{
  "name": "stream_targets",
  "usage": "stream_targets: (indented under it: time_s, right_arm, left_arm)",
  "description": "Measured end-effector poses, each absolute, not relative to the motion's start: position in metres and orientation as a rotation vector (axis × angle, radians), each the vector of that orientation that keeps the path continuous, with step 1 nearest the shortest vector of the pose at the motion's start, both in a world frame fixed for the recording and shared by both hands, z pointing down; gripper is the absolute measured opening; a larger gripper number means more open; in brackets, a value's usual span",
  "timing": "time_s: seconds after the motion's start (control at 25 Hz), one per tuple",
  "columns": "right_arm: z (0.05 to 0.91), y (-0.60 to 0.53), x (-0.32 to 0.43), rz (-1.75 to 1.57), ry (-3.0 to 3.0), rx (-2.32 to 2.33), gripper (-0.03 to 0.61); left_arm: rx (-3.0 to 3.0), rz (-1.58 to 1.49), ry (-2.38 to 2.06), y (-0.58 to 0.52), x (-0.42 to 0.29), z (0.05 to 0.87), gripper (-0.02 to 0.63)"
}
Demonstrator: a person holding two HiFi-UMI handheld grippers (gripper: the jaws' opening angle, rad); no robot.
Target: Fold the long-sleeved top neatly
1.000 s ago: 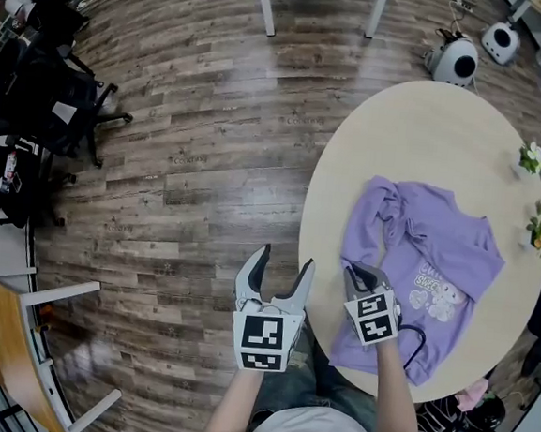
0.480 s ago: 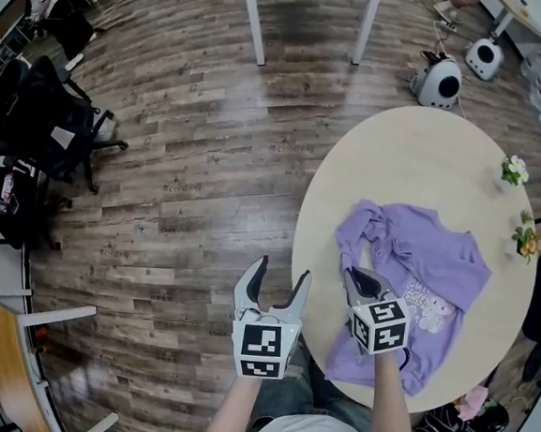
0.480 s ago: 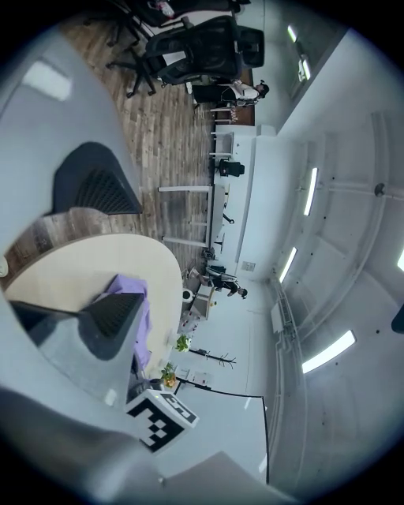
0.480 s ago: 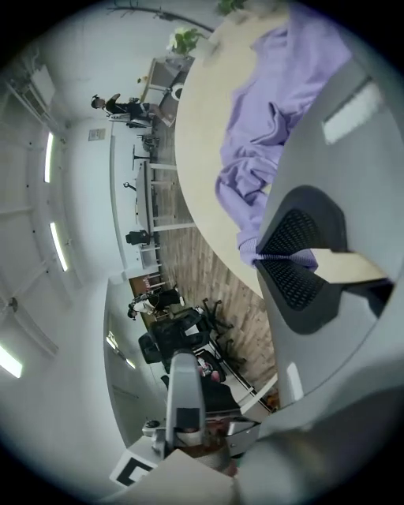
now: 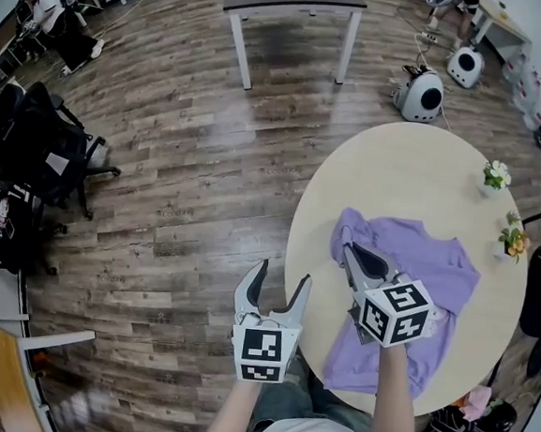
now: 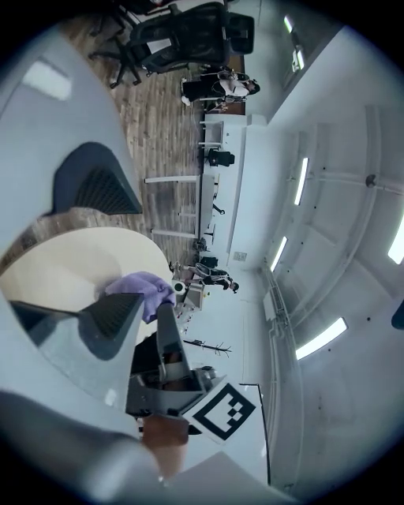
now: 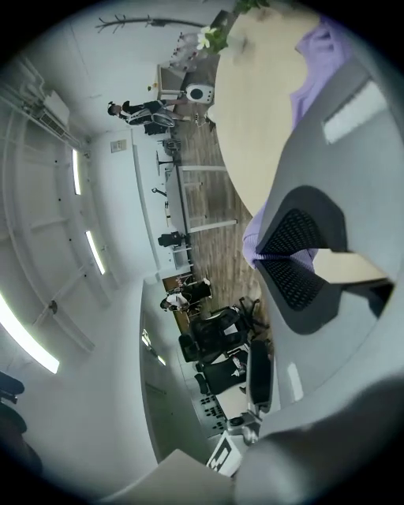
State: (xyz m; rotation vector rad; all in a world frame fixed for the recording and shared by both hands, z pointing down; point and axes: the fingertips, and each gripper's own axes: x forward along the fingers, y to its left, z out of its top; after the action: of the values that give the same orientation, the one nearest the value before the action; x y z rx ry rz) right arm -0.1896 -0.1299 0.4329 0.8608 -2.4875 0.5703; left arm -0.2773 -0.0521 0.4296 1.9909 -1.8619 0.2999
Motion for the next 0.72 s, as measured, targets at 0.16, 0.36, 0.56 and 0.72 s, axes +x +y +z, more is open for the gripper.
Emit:
stream_targets:
  time_s: [0.16,0.36,0.56,0.72]
  right_arm:
    - [0.400,-0.143,-0.193,0.517,-2.523,0.878,0.044]
    - [0.367,-0.152,-0.195,0.452,-2.567,0.886,0.044]
    - [0.331,-0.157,-0.191,0.465,-2.649,0.886,0.044]
    - [0.304,-0.159,-0.185,0.450,-2.712,0.879,0.044]
  left_arm:
    - [2.024,0.291,-1.857,-0.060,-0.276,0.421,0.410]
    - [2.072,0.275,-1.839,-0.068,-0.270,0.411,0.410]
    - [2.117,0.259,-1.811,-0.075,-0.258,0.405,0.410]
    - [2.143,0.255,-1.781,-0.080,-0.245,0.403,0.410]
